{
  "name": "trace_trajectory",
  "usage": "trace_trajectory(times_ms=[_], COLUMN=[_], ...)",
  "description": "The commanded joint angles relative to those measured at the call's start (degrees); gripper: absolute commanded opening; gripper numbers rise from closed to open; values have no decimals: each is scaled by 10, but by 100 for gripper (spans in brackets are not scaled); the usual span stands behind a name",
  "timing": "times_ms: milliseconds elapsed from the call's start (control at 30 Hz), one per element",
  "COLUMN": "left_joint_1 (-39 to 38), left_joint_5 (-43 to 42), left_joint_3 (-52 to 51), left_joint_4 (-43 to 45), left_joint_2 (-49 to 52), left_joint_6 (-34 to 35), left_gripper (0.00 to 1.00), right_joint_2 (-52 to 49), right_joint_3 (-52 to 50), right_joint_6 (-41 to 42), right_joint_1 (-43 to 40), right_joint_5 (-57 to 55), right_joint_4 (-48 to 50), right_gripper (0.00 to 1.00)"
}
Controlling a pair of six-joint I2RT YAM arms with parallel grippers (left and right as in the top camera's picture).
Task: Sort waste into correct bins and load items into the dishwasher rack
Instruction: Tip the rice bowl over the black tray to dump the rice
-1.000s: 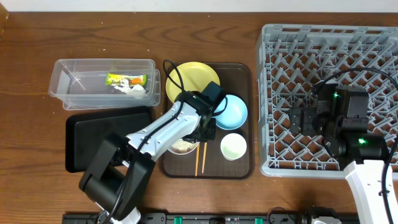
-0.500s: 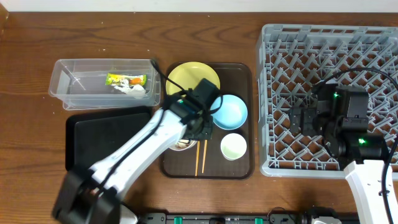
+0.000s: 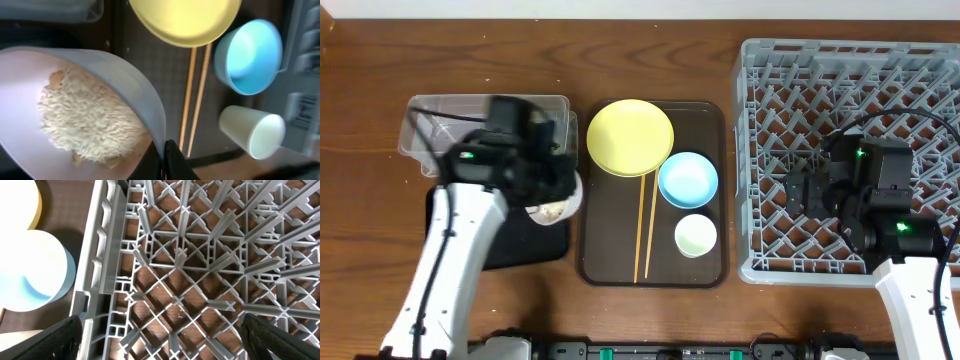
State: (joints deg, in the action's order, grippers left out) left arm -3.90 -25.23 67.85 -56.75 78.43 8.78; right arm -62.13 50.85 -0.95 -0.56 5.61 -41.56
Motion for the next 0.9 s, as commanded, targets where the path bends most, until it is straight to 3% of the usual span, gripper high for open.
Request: trace_trajectory(times_ms=[0, 200, 367, 600, 867], left_joint_1=[89, 251, 342, 405, 427], left_joint_5=[-179, -383, -491, -620, -644], left_joint_3=[-17, -80, -122, -142, -142], left_joint_4=[-5, -5, -4, -34, -89], left_joint_2=[3, 30, 82, 174, 239], left_joint_6=[-113, -208, -241, -242, -229], left_gripper=[6, 6, 6, 6, 6], right_joint_2=[1, 1, 1, 1, 1], right_joint_3=[13, 13, 13, 13, 13], right_joint_6=[-8, -8, -8, -8, -8], right_joint_1=[7, 7, 7, 7, 7], right_joint_5=[5, 5, 5, 5, 5], right_joint_4=[-1, -1, -1, -1, -4], right_gripper=[99, 99, 99, 99, 99])
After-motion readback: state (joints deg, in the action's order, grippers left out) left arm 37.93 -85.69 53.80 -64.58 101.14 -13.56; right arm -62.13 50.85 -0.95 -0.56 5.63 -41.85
